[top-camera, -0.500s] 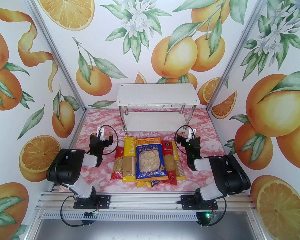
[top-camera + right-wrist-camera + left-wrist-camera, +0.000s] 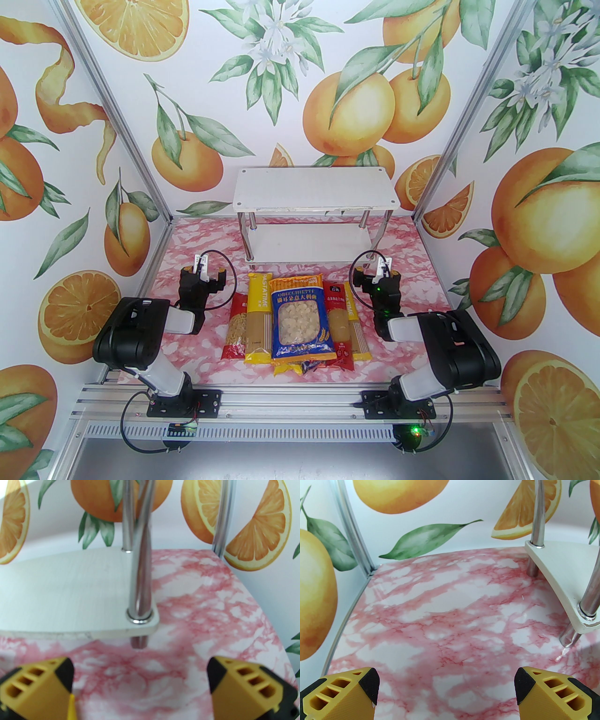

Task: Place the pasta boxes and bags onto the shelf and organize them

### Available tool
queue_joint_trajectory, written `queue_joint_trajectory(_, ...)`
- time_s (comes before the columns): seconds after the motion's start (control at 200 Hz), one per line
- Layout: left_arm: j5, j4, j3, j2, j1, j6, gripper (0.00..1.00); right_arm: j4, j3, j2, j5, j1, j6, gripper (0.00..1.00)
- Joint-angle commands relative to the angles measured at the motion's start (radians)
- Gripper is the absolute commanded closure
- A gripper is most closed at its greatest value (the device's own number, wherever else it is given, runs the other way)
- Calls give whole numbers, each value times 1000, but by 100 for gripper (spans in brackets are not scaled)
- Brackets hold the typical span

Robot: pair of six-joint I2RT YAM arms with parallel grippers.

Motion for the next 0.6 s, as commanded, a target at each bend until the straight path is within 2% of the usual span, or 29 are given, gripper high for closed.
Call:
queue_joint_trajectory(0.0, 12, -8, 25, -10, 5, -8, 0, 20, 8, 6, 1, -7, -10, 0)
queue_joint_trajectory(0.24, 13, -9, 26, -10, 5, -9, 0, -11, 22, 4, -56, -34, 6, 0)
queue_joint_trajectory(0.355, 117, -42, 40, -13, 17, 8, 0, -14, 24, 5, -63, -36, 8, 0)
queue_joint_trajectory(0.595, 149, -48, 45, -11, 25, 7, 0, -18, 25, 4, -75, -42, 12, 0)
